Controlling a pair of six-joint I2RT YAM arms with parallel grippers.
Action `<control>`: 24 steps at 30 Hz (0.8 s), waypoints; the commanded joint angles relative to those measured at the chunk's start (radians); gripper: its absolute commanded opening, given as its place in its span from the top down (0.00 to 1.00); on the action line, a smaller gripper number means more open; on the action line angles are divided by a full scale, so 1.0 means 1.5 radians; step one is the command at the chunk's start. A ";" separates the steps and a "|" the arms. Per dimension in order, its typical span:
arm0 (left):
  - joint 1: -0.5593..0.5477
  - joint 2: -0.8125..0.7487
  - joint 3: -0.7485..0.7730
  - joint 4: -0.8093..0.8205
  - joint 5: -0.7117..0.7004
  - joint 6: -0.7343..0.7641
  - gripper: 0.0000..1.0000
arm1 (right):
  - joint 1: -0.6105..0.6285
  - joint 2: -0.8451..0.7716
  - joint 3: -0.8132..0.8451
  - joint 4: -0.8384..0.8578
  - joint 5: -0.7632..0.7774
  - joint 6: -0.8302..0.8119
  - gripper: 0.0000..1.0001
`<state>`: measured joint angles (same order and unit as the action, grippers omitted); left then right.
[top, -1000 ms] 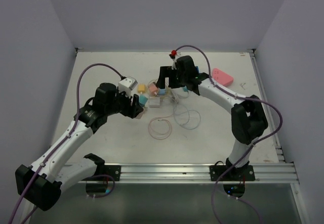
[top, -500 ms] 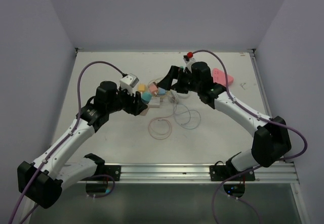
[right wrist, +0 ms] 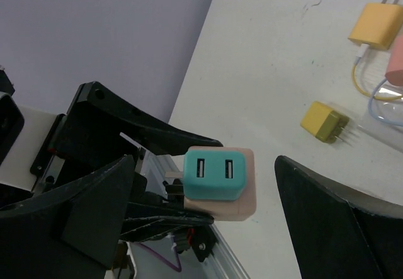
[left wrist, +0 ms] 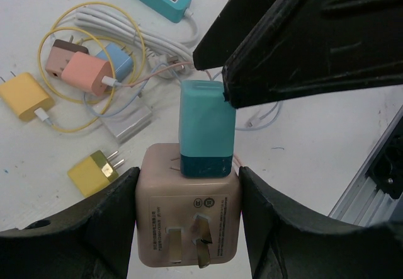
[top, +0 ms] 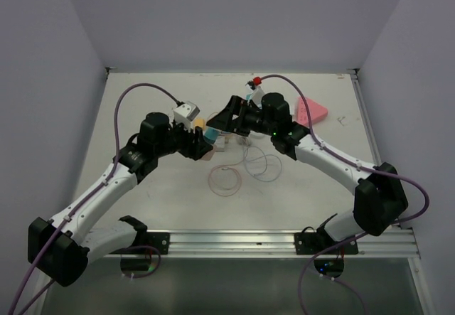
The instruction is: Pull the plug off the socket
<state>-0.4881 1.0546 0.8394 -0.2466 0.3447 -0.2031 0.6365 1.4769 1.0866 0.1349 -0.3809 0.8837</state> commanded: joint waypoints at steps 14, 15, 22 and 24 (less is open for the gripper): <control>-0.013 -0.005 0.005 0.092 -0.012 -0.020 1.00 | 0.048 0.015 -0.004 0.038 -0.008 -0.001 0.45; -0.013 -0.005 0.001 0.093 -0.012 -0.022 1.00 | 0.048 0.016 -0.004 0.038 -0.008 -0.002 0.56; -0.018 -0.027 -0.028 0.067 -0.007 -0.027 1.00 | 0.045 0.011 0.007 0.013 0.009 -0.016 1.00; -0.020 -0.037 -0.048 0.056 -0.003 -0.033 1.00 | 0.040 0.010 0.017 -0.005 0.023 -0.028 1.00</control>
<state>-0.5072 1.0363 0.8032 -0.1848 0.3340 -0.2302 0.6998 1.5055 1.0767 0.1261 -0.3756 0.8650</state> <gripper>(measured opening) 0.626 0.468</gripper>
